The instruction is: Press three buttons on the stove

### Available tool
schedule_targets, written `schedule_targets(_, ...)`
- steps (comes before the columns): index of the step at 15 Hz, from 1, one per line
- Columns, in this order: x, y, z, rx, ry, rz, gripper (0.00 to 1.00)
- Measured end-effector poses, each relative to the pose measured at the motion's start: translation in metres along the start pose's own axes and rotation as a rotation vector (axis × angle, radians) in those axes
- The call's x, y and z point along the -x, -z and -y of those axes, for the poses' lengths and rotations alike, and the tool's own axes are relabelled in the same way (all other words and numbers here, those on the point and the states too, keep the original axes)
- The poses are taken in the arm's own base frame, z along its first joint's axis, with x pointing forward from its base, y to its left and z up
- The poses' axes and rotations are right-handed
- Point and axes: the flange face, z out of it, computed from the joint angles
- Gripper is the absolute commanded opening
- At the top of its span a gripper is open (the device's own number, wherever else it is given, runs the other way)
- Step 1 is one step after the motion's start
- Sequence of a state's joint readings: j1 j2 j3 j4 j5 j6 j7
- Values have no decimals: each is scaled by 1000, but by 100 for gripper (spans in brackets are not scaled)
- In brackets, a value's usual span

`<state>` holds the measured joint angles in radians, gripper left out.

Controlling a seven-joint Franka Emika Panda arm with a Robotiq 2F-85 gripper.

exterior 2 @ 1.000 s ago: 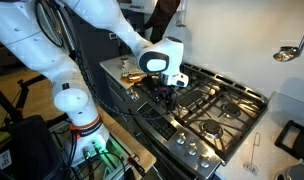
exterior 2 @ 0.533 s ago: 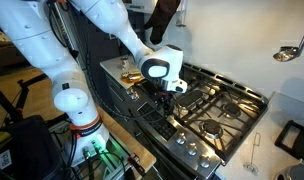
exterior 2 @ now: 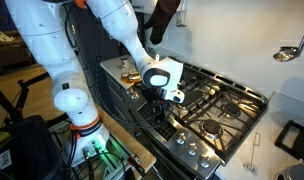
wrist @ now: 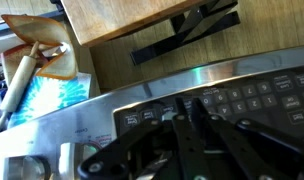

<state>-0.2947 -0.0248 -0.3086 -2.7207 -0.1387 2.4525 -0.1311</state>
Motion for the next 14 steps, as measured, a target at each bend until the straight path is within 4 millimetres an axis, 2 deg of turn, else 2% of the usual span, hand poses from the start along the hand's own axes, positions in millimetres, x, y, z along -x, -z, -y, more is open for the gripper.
schedule_targets(5,-5,-16,2,4,3,42,0)
schedule_targets(14,-27,-35,13,9,19,85,0)
